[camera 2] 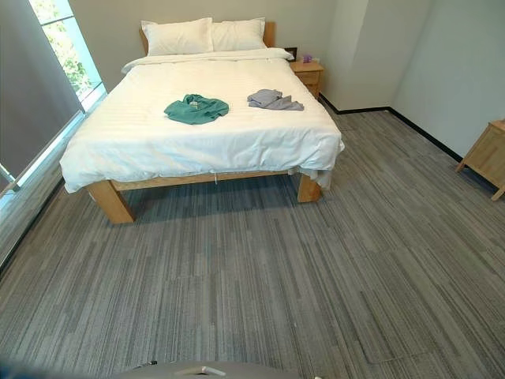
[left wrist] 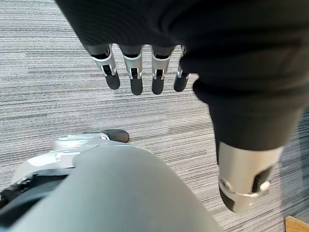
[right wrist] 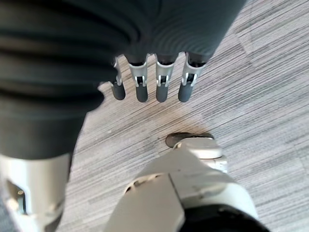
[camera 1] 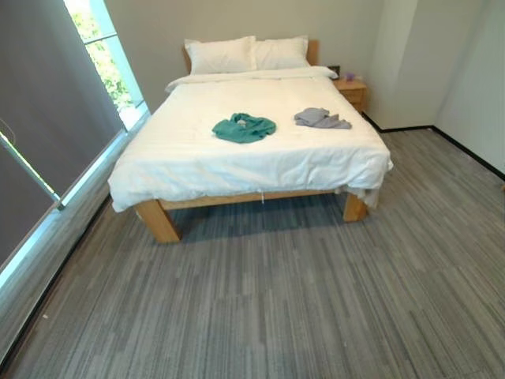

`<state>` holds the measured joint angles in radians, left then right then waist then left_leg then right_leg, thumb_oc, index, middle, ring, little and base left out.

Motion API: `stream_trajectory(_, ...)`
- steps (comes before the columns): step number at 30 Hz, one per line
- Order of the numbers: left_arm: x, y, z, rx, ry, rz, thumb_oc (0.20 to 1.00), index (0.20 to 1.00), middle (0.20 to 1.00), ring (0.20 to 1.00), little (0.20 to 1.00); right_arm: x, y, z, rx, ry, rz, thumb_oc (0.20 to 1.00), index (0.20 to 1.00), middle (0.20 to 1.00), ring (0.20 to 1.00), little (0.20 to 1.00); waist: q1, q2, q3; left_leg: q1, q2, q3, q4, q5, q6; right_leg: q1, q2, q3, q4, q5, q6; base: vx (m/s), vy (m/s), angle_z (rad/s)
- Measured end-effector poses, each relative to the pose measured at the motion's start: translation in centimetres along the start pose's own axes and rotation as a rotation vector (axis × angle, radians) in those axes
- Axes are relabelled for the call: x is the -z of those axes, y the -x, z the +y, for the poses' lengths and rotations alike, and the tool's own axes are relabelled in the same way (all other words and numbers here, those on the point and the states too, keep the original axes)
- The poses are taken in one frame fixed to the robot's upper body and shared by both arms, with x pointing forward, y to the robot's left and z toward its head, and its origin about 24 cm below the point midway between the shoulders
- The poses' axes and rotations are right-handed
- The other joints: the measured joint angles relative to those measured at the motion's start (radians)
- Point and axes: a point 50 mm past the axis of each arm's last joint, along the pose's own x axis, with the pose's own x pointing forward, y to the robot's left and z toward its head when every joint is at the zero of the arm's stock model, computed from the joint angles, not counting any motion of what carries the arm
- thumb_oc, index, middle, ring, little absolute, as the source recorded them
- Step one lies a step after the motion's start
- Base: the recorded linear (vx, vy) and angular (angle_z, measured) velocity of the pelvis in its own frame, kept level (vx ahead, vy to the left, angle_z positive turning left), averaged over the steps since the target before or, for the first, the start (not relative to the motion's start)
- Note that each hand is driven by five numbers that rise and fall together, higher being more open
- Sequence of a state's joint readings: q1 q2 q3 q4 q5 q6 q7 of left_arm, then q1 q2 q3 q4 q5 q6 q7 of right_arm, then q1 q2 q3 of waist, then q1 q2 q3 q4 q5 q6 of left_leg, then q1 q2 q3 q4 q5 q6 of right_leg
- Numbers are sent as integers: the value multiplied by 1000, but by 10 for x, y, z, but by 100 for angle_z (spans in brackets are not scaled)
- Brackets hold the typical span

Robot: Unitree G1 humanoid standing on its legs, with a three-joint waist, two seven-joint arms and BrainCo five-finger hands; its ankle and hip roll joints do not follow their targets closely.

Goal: Pick up bed clothes into laundry basket.

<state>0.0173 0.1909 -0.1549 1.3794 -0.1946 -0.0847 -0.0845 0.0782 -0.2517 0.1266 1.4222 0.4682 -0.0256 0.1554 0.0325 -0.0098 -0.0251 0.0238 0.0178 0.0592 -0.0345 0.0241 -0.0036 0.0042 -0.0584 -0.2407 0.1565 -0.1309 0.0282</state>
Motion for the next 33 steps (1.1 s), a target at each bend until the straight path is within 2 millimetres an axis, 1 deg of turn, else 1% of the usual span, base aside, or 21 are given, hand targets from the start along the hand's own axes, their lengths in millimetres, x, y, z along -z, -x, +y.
stream_trajectory(4, 1, 0, 1, -1, -44, 6, 1000, 1000, 1000, 1000, 1000, -2, 0, 1, -3, 38, -2, 1000, 1000, 1000, 1000, 1000, -1, -4, 1, 3, 2, 6, -2, 0, 0, 0, 2, 6, 0, 0, 0, 9, -3, -4)
stream_trajectory(6, -2, 0, 2, -12, -62, 2, 1000, 1000, 1000, 1000, 1000, -3, 0, 1, 0, 25, -5, 1000, 1000, 1000, 1000, 1000, -1, -6, 3, 7, 3, 11, -3, 0, 0, 0, 4, 10, 0, 0, 0, -3, 3, -10)
stream_trajectory(7, -13, -1, 3, -29, -87, -22, 1000, 1000, 1000, 1000, 1000, -19, -2, 6, -11, 9, -61, 1000, 1000, 1000, 1000, 1000, -2, -6, 7, 14, 5, 14, -2, 0, 0, 1, 6, 18, 1, -1, 3, -32, 13, -14)
stream_trajectory(8, -17, -2, 3, -32, -92, -36, 1000, 1000, 1000, 1000, 1000, -27, -2, 10, -21, 4, -96, 1000, 1000, 1000, 1000, 1000, -4, -8, 9, 13, 6, 16, -3, 0, 0, -1, 7, 21, 1, 0, 4, -30, 13, -20)
stream_trajectory(9, -35, -2, 2, -36, -100, -105, 1000, 1000, 1000, 1000, 1000, -55, 1, 24, -68, 14, -223, 1000, 1000, 1000, 1000, 1000, -8, -3, 15, 15, 9, 24, -2, 0, -1, -3, 10, 28, 1, 5, 4, -68, 18, -15)
stream_trajectory(10, -57, -2, -1, -38, -107, -187, 1000, 1000, 1000, 1000, 1000, -80, 6, 37, -122, 26, -341, 1000, 1000, 1000, 1000, 1000, -10, -4, 28, 15, 11, 26, -5, 4, -6, -3, 11, 30, 0, 8, 5, -49, 13, -11)
stream_trajectory(11, -74, -1, -3, -35, -111, -239, 1000, 1000, 1000, 1000, 1000, -96, 9, 44, -148, 20, -402, 1000, 1000, 1000, 1000, 1000, -9, -8, 19, 19, 11, 26, -5, 6, -7, 0, 11, 29, 0, 9, 5, -66, 15, -2)
stream_trajectory(12, -92, 2, -7, -27, -120, -300, 1000, 1000, 1000, 1000, 1000, -112, 16, 50, -173, 44, -455, 1000, 1000, 1000, 1000, 1000, -10, -4, 24, 13, 10, 29, -7, 5, -8, -5, 11, 30, 3, 8, 4, -35, 3, 1)
stream_trajectory(13, -117, 10, -10, -9, -118, -417, 1000, 1000, 1000, 1000, 1000, -134, 29, 57, -209, 78, -561, 1000, 1000, 1000, 1000, 1000, -4, -4, 29, 15, 10, 30, -17, 13, -6, -9, 11, 30, 2, 11, 8, -49, 3, 2)
stream_trajectory(14, -145, 22, -12, 8, -105, -546, 1000, 1000, 1000, 1000, 1000, -157, 44, 64, -246, 103, -671, 1000, 1000, 1000, 1000, 1000, -3, 0, 38, 15, 10, 30, -24, 21, -6, -10, 11, 28, 0, 16, 10, -41, -2, 2)
stream_trajectory(15, -160, 34, -12, 20, -104, -634, 1000, 1000, 1000, 1000, 1000, -170, 55, 67, -265, 121, -735, 1000, 1000, 1000, 1000, 1000, -2, 0, 41, 16, 10, 30, -31, 25, -7, -9, 11, 27, -1, 17, 9, -28, -2, 7)
stream_trajectory(16, -188, 59, -12, 46, -92, -816, 1000, 1000, 1000, 1000, 1000, -189, 75, 70, -289, 145, -848, 1000, 1000, 1000, 1000, 1000, -1, 2, 44, 20, 10, 22, -35, 30, -6, 2, 12, 21, -13, 21, 11, -12, -3, 10)
stream_trajectory(17, -198, 70, -11, 51, -80, -884, 1000, 1000, 1000, 1000, 1000, -196, 87, 72, -308, 162, -906, 1000, 1000, 1000, 1000, 1000, -2, 5, 45, 27, 9, 16, -37, 30, -6, 16, 13, 18, -22, 27, 8, -2, -8, 12)
stream_trajectory(19, -207, 81, -7, 40, -70, -956, 1000, 1000, 1000, 1000, 1000, -206, 104, 73, -316, 191, -998, 1000, 1000, 1000, 1000, 1000, -1, 10, 38, 38, 8, 14, -47, 29, -7, 32, 13, 15, -35, 25, 12, 4, -12, 8)
stream_trajectory(20, -208, 94, -5, 23, -45, -1018, 1000, 1000, 1000, 1000, 1000, -210, 118, 71, -309, 206, -1088, 1000, 1000, 1000, 1000, 1000, -2, 17, 44, 41, 7, 12, -53, 29, -7, 35, 14, 9, -50, 25, 14, 8, -19, 14)
stream_trajectory(22, -206, 95, -4, -4, -53, -1021, 1000, 1000, 1000, 1000, 1000, -209, 118, 68, -284, 204, -1095, 1000, 1000, 1000, 1000, 1000, 1, 20, 47, 33, 6, 5, -54, 30, -7, 35, 14, 1, -56, 30, 9, 12, -23, 11)
stream_trajectory(25, -194, 90, -4, -18, -31, -990, 1000, 1000, 1000, 1000, 1000, -198, 112, 64, -270, 233, -1063, 1000, 1000, 1000, 1000, 1000, 0, 20, 52, 34, 7, 5, -54, 30, -7, 43, 16, -1, -71, 33, 9, 0, 0, 0)
stream_trajectory(27, -186, 85, -10, -4, 1, -960, 1000, 1000, 1000, 1000, 1000, -190, 109, 64, -270, 254, -1041, 1000, 1000, 1000, 1000, 1000, -1, 19, 69, 36, 7, 5, -54, 30, -7, 56, 20, -3, -87, 44, 10, 0, 0, 0)
stream_trajectory(29, -180, 82, -12, 6, -3, -940, 1000, 1000, 1000, 1000, 1000, -184, 106, 68, -269, 300, -1024, 1000, 1000, 1000, 1000, 1000, -2, 18, 76, 35, 9, 5, -55, 30, -7, 58, 23, -3, -98, 48, 9, 0, 0, 0)
stream_trajectory(33, -177, 80, -14, 22, 17, -923, 1000, 1000, 1000, 1000, 1000, -177, 101, 74, -293, 298, -992, 1000, 1000, 1000, 1000, 1000, -2, 21, 88, 35, 9, 7, -55, 29, -9, 57, 24, -2, -103, 48, 10, 6, 4, -1)
